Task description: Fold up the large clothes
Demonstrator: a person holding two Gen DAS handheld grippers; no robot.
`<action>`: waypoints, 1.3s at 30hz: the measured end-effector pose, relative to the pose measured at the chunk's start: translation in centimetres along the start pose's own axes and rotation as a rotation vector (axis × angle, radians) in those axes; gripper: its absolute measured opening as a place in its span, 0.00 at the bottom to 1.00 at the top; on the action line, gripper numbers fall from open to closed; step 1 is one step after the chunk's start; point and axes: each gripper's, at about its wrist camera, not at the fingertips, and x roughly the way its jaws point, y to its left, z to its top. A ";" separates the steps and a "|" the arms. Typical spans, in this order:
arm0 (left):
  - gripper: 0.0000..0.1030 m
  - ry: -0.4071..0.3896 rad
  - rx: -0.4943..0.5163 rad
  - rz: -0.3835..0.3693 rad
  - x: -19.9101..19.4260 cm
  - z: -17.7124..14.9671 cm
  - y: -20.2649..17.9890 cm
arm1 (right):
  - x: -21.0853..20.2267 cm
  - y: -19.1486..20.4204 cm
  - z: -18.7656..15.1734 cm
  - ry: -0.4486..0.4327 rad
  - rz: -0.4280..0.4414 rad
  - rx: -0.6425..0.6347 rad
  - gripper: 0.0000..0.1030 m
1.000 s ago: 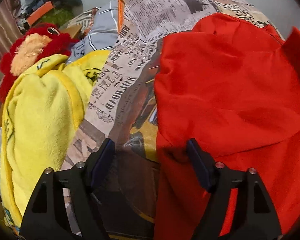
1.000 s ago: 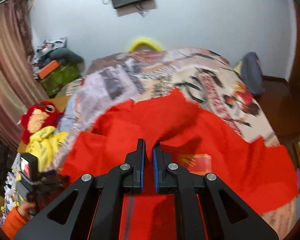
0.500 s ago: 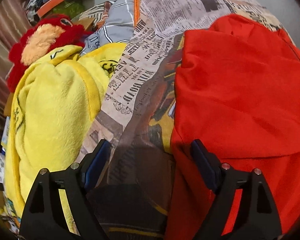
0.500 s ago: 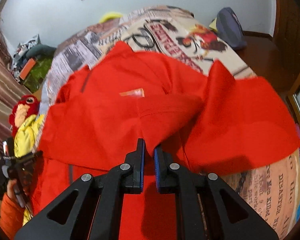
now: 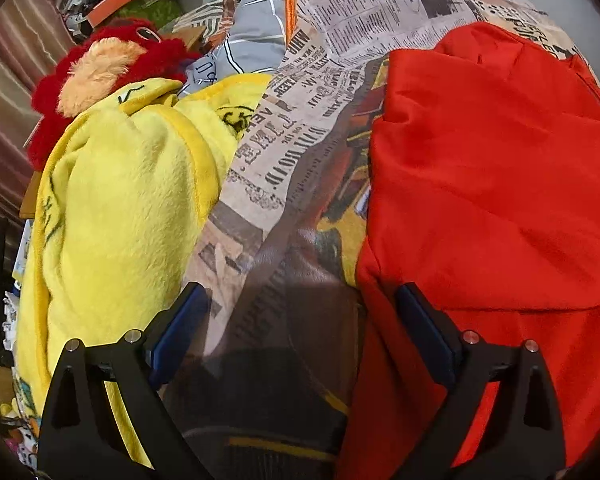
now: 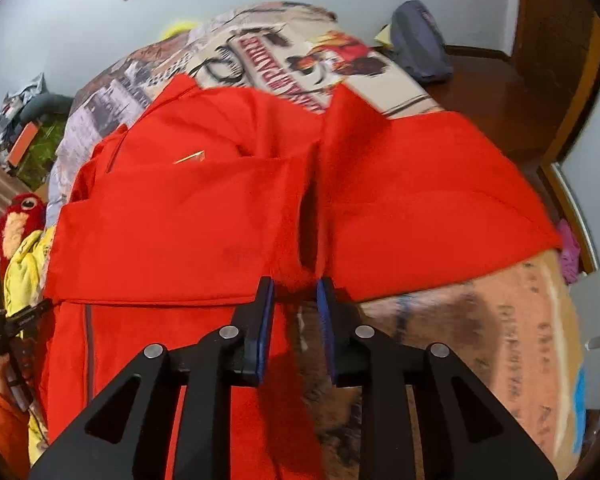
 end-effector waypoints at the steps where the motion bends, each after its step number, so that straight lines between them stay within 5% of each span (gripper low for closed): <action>1: 0.93 0.000 0.005 -0.003 -0.4 -0.1 -0.1 | -0.6 -0.3 0.0 -0.009 -0.006 0.000 0.19; 7: 0.93 -0.085 0.070 -0.010 -5.2 -0.2 -2.2 | -4.7 -3.4 0.4 -0.082 -0.015 0.036 0.26; 10: 0.93 -0.151 0.097 -0.049 -8.6 0.3 -3.9 | -6.7 -5.3 0.5 -0.133 -0.009 0.064 0.36; 14: 0.93 -0.244 0.127 -0.119 -12.8 0.9 -6.8 | -7.5 -7.0 0.8 -0.165 -0.029 0.094 0.38; 20: 0.93 -0.305 0.163 -0.239 -15.7 1.3 -11.4 | -4.6 -11.2 0.7 -0.096 -0.069 0.203 0.42; 25: 0.93 -0.297 0.205 -0.313 -15.9 0.7 -14.8 | -0.4 -14.9 0.8 0.008 0.003 0.344 0.42; 39: 0.93 -0.369 0.347 -0.228 -16.1 -1.9 -19.1 | 4.8 -21.1 2.7 -0.052 0.135 0.742 0.44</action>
